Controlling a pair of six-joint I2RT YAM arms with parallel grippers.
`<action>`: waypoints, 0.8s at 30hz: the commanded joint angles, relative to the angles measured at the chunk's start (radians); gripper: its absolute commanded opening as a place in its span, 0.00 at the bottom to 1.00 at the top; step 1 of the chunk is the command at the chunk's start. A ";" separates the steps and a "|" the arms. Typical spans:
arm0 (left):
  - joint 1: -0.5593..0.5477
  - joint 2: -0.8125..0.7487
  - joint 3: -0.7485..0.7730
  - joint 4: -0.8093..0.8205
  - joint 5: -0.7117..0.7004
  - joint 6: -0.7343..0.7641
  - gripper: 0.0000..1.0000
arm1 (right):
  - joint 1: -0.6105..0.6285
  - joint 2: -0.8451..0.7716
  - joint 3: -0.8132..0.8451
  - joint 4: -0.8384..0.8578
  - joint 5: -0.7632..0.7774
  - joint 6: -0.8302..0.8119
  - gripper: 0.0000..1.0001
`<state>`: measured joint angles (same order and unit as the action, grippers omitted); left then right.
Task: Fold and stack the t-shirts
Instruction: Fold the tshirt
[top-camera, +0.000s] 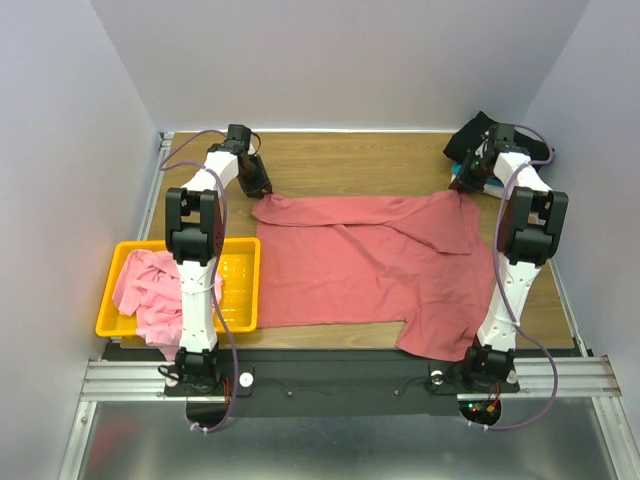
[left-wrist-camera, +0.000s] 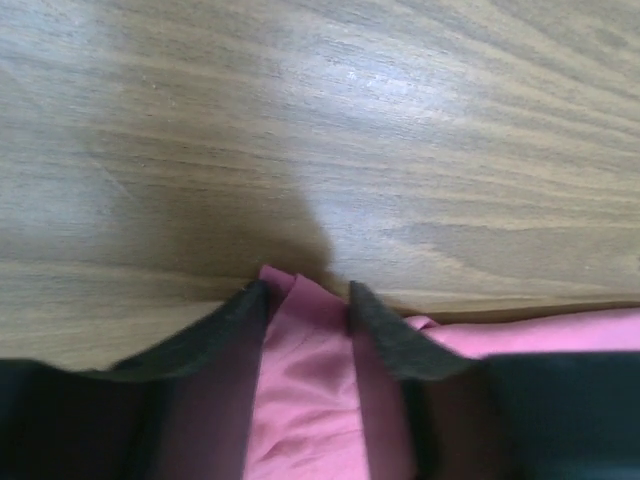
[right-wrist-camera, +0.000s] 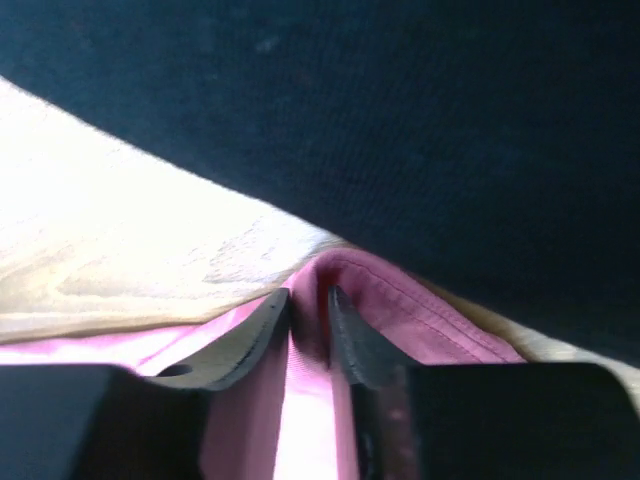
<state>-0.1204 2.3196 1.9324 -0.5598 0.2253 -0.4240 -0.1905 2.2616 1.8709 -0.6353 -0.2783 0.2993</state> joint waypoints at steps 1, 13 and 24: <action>0.005 -0.026 -0.032 0.018 0.043 -0.007 0.28 | -0.006 -0.005 0.033 0.026 -0.038 -0.008 0.16; 0.036 -0.095 -0.079 0.106 -0.010 -0.054 0.00 | -0.009 -0.123 -0.035 0.034 0.140 0.041 0.00; 0.065 -0.137 -0.130 0.186 -0.017 -0.088 0.00 | -0.036 -0.116 -0.036 0.046 0.168 0.067 0.00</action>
<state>-0.0635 2.2452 1.7924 -0.4168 0.2249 -0.5041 -0.2081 2.1666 1.8164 -0.6224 -0.1402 0.3584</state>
